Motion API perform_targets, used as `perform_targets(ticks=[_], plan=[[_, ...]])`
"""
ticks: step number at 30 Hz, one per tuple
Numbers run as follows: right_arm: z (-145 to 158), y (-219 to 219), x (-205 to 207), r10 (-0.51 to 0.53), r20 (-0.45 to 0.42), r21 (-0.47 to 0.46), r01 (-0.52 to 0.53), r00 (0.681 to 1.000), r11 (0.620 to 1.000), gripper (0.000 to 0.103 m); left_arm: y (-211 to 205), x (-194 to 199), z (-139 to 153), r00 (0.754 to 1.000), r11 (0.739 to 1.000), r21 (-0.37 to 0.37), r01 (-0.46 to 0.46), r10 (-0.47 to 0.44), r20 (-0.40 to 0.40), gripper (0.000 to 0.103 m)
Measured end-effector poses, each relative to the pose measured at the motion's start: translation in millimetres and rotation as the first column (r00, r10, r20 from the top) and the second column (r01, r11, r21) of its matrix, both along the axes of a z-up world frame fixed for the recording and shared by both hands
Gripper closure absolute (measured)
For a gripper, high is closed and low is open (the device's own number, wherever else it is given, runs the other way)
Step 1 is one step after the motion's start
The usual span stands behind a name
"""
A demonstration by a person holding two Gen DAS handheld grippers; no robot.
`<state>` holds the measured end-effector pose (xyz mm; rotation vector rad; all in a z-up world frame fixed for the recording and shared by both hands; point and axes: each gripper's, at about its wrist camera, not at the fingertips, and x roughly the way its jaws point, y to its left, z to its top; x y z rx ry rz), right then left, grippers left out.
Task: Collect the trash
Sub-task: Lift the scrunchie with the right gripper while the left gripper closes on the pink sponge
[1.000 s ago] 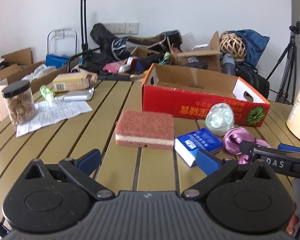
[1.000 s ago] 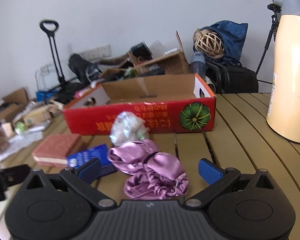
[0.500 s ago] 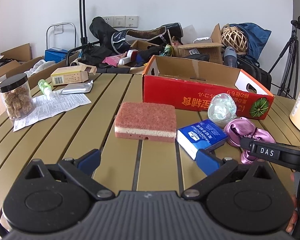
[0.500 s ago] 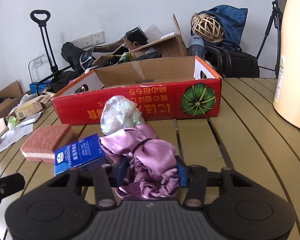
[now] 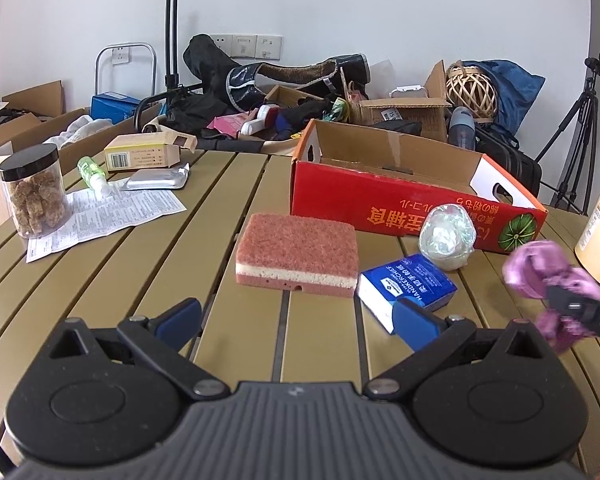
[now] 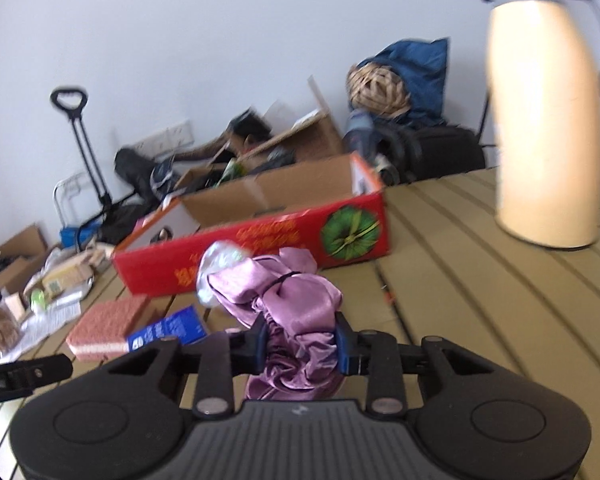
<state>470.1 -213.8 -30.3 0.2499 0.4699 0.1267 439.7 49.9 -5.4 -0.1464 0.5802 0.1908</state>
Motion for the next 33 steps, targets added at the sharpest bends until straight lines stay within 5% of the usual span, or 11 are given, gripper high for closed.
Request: perform_targets(ticks=[11,21,25,33], plan=[[13.8,-81.7,-77.4,-0.166,0.100,0.055,0.161,0.981,0.985,0.073,5.4,10.1,0.4,1.000,1.000,0.000,0.012,-0.012,0.026,0.000],[12.8,-123.4,-79.5,-0.230,0.101,0.143,0.215,0.968,0.966,0.073,0.3,90.8,10.4,0.995,0.995,0.097,-0.013,0.022,-0.099,0.000],[11.4,-126.7,-74.7,-0.237,0.097,0.163,0.220,0.967,0.962,0.073,0.2,115.9,3.3,0.984,0.996,0.087,0.012,0.004,-0.177,0.000],[0.4,-138.5,-68.8,-0.280,0.065,0.190,0.263,0.958,0.946,0.073,6.5,133.3,-7.7,0.977,0.997,0.072,-0.015,0.030,-0.210,0.000]])
